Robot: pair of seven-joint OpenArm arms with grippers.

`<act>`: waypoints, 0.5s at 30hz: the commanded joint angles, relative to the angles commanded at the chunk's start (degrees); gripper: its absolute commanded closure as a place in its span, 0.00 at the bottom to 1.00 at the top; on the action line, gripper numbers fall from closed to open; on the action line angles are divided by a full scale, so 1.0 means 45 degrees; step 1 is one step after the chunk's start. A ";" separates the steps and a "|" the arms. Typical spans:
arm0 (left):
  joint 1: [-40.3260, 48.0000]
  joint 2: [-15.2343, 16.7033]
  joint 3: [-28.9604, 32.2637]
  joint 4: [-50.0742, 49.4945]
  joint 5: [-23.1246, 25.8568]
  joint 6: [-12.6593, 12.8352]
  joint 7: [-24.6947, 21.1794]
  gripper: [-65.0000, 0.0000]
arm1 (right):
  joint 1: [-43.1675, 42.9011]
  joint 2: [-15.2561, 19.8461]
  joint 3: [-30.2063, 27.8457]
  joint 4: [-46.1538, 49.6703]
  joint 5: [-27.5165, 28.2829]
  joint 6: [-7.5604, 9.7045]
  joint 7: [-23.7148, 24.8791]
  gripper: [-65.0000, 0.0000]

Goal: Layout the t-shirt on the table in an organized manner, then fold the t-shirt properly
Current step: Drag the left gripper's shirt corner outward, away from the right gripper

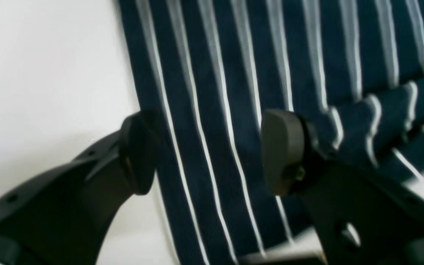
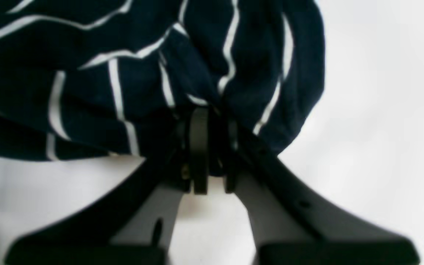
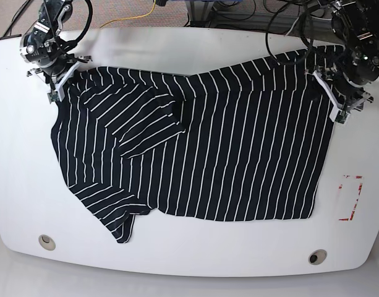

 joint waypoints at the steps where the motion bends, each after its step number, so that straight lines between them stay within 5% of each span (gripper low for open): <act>1: 0.0195 -0.0020 -0.0254 0.0000 -0.0313 0.0000 0.0410 0.37 | 0.0000 0.0000 0.0000 0.0000 0.0000 0.0000 0.0000 0.91; 15: 0.2520 -0.0996 -0.1973 -0.0352 -0.2501 0.0000 0.0860 0.37 | 0.0020 -0.0020 -0.0039 0.0000 0.0000 0.0000 0.0000 0.91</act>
